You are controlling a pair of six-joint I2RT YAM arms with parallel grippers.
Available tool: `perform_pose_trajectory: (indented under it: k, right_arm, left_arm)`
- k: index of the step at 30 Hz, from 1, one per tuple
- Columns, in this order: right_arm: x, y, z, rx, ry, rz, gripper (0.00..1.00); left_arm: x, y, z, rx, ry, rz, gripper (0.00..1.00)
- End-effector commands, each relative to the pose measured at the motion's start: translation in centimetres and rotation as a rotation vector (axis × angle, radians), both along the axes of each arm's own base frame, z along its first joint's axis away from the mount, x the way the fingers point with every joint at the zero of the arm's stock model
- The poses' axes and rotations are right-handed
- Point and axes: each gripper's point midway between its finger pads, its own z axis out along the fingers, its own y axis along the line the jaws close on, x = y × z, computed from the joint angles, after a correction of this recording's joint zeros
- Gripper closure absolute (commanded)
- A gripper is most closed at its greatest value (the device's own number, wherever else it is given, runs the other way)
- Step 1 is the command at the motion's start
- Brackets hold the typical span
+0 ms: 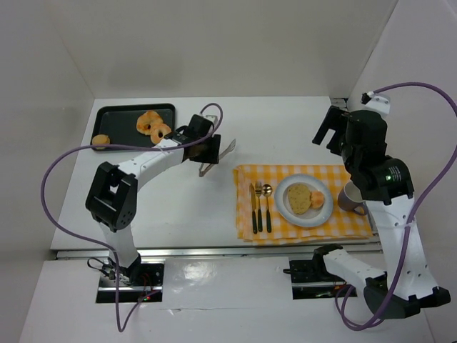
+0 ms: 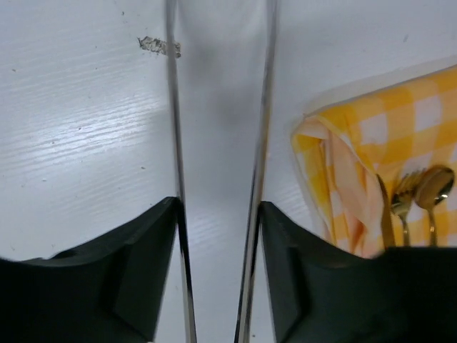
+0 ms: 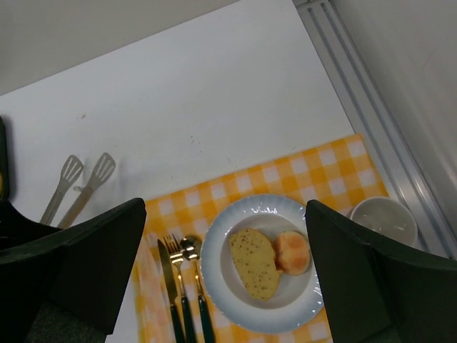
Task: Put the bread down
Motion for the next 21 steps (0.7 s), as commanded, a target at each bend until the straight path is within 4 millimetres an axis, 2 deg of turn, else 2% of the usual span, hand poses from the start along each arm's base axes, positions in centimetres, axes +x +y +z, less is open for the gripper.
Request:
perform_pose_trajectory:
  k: [1,6,9,10,13,15,16,17,18,20,21]
  right_arm:
    - [0.2,-0.3,0.3,0.006,-0.029,-0.015,0.00]
    - [0.4,-0.4,-1.5,-0.009,0.014,-0.023,0.00]
    - [0.7,-0.1,-2.1,-0.009,0.035,-0.012,0.00]
    - [1.0,0.0,-3.0,-0.016,0.061,-0.012,0.00]
    - [1.4,-0.8,-5.0,-0.053,0.146,-0.063,0.00]
    - [2.2,-0.5,-7.5,-0.057,0.242,-0.076,0.00]
    - [2.6,-0.3,-8.0,-0.051,0.258,-0.083,0.00]
    - [2.9,0.1,-9.5,-0.045,0.301,-0.073,0.00]
    - [2.8,0.3,-10.9,-0.045,0.332,-0.063,0.00]
    - [2.4,0.9,-13.8,-0.028,0.389,-0.041,0.00]
    - [2.2,1.0,-14.5,-0.023,0.395,-0.032,0.00]
  left_arm:
    - [2.1,0.1,0.4,-0.020,-0.057,0.020,0.32]
    - [1.7,1.3,-0.1,0.017,-0.009,0.061,0.06]
    - [1.9,1.5,2.2,0.017,-0.037,0.073,0.04]
    - [2.2,1.6,3.9,0.010,-0.069,0.081,0.04]
    - [1.7,1.8,6.1,0.001,-0.069,0.089,0.06]
    - [1.7,1.6,8.4,-0.021,-0.091,0.083,0.07]
    - [1.5,1.9,9.5,-0.020,-0.104,0.089,0.07]
    - [1.2,2.6,10.0,-0.002,-0.101,0.114,0.07]
    - [0.8,3.0,11.8,-0.011,-0.135,0.125,0.07]
    - [-0.2,3.6,12.1,-0.010,-0.134,0.125,0.07]
    - [-0.8,3.8,13.1,-0.030,-0.152,0.133,0.07]
